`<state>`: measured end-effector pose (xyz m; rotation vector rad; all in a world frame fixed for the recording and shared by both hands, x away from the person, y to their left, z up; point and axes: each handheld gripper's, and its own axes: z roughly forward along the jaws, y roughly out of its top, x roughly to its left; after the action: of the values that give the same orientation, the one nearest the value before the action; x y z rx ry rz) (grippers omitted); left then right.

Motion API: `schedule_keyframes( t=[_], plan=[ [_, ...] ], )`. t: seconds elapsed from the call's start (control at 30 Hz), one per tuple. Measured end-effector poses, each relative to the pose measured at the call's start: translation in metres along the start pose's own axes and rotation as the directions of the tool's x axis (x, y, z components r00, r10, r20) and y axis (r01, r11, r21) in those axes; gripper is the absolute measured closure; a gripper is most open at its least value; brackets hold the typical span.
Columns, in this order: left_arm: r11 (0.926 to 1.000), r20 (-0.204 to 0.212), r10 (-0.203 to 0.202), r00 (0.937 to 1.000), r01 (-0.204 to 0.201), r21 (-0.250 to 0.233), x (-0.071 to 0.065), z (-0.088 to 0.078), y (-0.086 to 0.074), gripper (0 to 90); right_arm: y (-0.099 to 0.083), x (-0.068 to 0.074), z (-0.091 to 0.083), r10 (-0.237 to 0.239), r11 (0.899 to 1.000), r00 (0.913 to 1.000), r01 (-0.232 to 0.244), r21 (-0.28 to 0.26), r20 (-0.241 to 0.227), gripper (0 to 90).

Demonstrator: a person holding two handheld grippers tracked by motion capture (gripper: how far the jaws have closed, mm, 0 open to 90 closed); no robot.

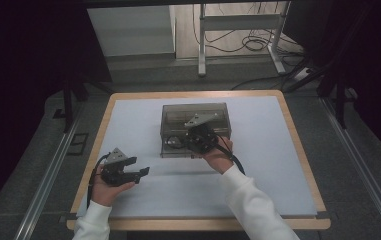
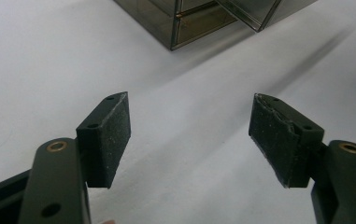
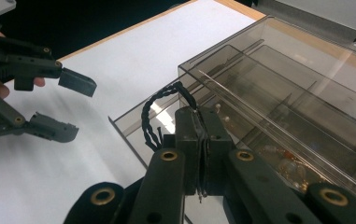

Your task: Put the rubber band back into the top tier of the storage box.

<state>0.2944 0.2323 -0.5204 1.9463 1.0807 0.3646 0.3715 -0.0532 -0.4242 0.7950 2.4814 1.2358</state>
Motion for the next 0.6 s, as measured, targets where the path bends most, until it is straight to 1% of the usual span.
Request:
schedule_keyframes(
  t=[0.17,0.2,0.3,0.37,0.4,0.6],
  plan=[
    [1.0,0.0,0.0,1.0,0.0,0.002,0.0,0.0,0.0,29.7,0.002,-0.001,0.008,0.012,1.0,0.9999,-0.012,0.002,0.0,87.8],
    [1.0,0.0,-0.001,1.0,0.001,0.001,0.0,0.001,0.0,29.7,0.002,-0.001,0.01,0.011,1.0,0.9999,-0.011,0.006,0.0,86.6],
    [1.0,0.001,-0.001,1.0,0.001,0.002,0.001,0.0,-0.001,29.7,0.002,-0.001,0.014,0.002,1.0,0.9998,-0.002,0.018,-0.022,70.0],
    [1.0,-0.001,0.0,1.0,0.0,0.002,0.001,0.0,-0.001,29.7,0.002,-0.002,0.011,0.013,1.0,0.9997,-0.013,0.004,-0.022,65.3],
    [1.0,-0.001,-0.001,1.0,0.001,0.002,0.001,0.0,-0.001,29.7,0.002,-0.003,0.008,0.023,1.0,0.9996,-0.024,-0.006,-0.014,63.3],
    [1.0,-0.001,0.004,1.0,-0.004,0.004,0.0,0.0,0.0,29.7,-0.001,-0.005,-0.008,0.029,0.999,0.9996,-0.029,-0.025,0.001,60.0]
  ],
)
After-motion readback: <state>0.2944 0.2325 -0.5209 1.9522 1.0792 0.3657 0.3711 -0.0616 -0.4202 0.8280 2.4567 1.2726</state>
